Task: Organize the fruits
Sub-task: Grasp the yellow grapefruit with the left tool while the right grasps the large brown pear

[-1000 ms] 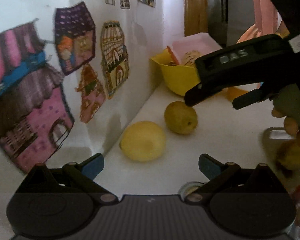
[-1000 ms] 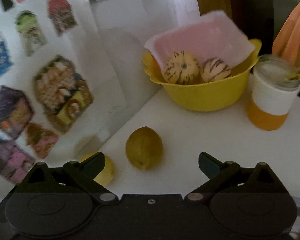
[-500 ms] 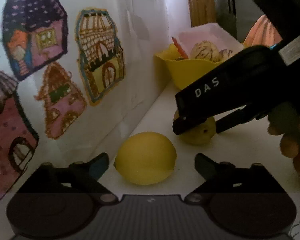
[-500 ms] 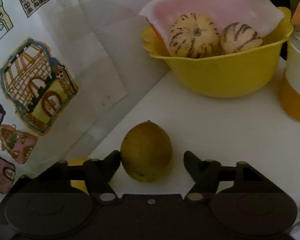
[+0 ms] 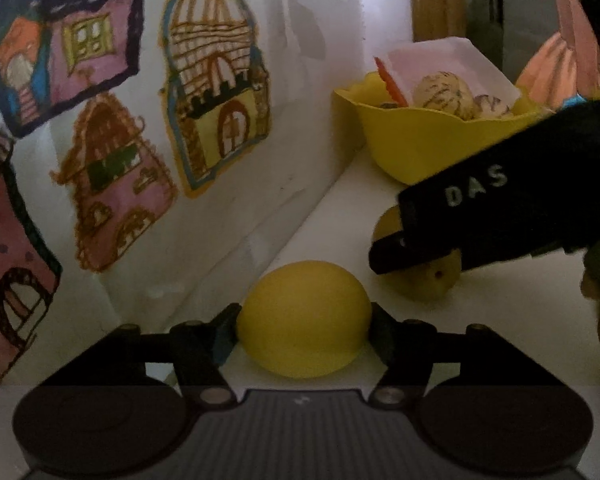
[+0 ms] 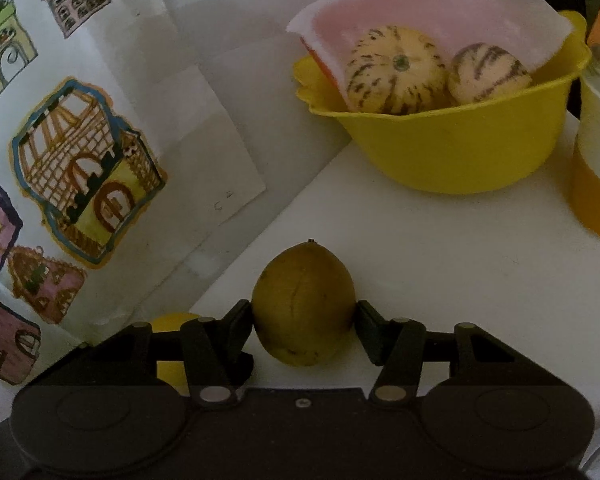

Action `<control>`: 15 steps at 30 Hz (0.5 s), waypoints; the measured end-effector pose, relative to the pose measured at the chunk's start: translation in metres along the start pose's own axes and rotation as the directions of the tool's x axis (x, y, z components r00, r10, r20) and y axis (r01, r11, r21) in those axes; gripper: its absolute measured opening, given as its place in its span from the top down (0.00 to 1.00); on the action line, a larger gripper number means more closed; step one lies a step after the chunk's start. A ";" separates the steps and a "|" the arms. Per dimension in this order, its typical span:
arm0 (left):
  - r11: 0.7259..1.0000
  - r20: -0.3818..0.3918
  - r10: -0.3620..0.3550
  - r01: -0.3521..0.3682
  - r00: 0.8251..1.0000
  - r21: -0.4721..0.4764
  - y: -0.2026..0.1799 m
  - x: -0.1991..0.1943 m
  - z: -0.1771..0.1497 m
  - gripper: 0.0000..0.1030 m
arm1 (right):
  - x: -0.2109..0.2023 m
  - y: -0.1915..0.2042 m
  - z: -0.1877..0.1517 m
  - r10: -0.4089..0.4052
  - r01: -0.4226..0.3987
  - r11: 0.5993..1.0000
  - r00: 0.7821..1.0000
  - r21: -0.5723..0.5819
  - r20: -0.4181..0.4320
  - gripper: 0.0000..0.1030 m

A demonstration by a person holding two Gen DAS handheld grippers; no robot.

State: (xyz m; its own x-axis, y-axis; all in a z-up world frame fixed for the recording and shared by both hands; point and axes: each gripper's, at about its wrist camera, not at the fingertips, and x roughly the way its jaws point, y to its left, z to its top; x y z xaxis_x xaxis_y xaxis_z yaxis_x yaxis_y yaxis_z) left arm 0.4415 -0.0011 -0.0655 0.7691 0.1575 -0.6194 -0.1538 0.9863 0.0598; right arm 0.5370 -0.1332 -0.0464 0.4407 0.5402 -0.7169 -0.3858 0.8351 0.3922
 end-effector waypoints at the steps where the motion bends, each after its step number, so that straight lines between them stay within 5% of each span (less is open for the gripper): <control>1: 1.000 0.000 -0.004 0.004 1.000 -0.012 0.001 0.001 0.000 0.33 | -0.001 -0.001 -0.001 -0.001 0.001 1.000 1.000 0.006 0.002 0.44; 15: 0.997 -0.009 -0.071 0.071 0.997 -0.012 0.008 -0.040 -0.024 0.33 | -0.033 -0.012 -0.029 0.006 -0.005 0.998 1.000 0.059 -0.028 0.44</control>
State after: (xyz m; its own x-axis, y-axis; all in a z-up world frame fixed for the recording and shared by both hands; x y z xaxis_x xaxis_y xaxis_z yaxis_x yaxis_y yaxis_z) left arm 0.3950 -0.0009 -0.0588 0.7726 0.0866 -0.6289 -0.1062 0.9943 0.0064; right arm 0.5033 -0.1644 -0.0440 0.4151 0.5425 -0.7304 -0.3390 0.8372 0.4292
